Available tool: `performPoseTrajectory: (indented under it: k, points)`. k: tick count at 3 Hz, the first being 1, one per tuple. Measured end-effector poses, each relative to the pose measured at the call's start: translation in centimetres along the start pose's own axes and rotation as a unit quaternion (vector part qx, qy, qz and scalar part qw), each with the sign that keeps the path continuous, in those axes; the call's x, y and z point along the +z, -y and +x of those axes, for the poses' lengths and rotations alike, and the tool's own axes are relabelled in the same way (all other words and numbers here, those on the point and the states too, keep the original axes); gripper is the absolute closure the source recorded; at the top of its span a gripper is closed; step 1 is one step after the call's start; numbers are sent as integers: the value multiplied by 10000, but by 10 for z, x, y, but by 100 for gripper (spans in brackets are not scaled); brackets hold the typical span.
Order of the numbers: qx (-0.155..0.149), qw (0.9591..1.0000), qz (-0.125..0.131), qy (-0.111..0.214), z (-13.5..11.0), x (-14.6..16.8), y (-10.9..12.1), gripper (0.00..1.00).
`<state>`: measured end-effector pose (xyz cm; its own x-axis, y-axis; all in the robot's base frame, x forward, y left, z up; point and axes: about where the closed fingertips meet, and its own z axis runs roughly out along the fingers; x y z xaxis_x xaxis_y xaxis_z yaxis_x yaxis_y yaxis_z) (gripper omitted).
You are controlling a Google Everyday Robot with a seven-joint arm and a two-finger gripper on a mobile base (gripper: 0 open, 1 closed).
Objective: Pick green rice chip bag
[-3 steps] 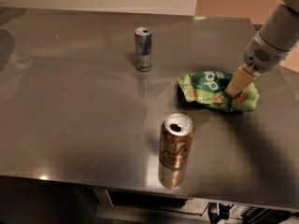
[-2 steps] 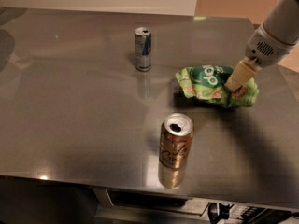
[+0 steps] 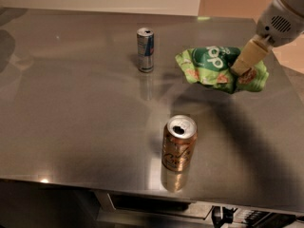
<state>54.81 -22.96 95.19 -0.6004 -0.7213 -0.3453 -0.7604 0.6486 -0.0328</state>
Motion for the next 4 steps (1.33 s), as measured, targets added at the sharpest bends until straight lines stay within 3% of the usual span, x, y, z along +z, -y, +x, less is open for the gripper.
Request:
performPoseTrajectory:
  k: [1, 2, 3, 4]
  points:
    - [2, 9998, 217, 50, -10, -27, 6, 100]
    - [203, 9979, 603, 74, -17, -54, 13, 100]
    - [417, 9933, 1065, 183, -29, -92, 18, 100]
    - [417, 9933, 1066, 183, -29, -92, 19, 100]
